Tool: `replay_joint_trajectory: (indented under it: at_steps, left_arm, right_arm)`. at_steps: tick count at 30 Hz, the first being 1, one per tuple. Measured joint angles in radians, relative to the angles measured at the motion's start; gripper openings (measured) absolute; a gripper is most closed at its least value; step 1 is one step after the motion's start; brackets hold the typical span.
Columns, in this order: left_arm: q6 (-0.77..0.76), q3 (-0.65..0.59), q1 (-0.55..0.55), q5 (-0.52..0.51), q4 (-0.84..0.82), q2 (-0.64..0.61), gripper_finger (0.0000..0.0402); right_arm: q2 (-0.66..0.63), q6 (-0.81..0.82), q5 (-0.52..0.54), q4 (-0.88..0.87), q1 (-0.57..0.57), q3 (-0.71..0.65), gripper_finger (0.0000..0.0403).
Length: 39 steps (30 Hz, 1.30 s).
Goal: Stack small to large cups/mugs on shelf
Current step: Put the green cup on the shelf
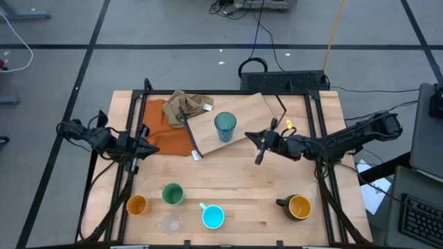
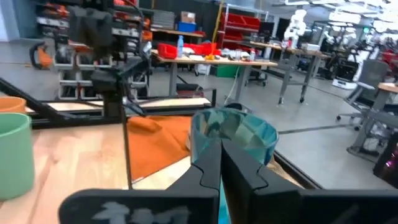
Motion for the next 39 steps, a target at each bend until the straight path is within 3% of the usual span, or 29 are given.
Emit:
replay_joint_trajectory:
  at_steps: [18,39]
  left_arm:
    - [-0.003,0.000,0.000,0.006,-0.018,0.000,0.0008]
    - [-0.028,0.000,0.000,0.004,-0.047,0.000,0.0026]
  right_arm:
    - [0.166,0.058,-0.003,0.078,-0.071,0.005,0.0000]
    - [0.209,0.003,-0.004,0.044,-0.118,0.040,0.0000]
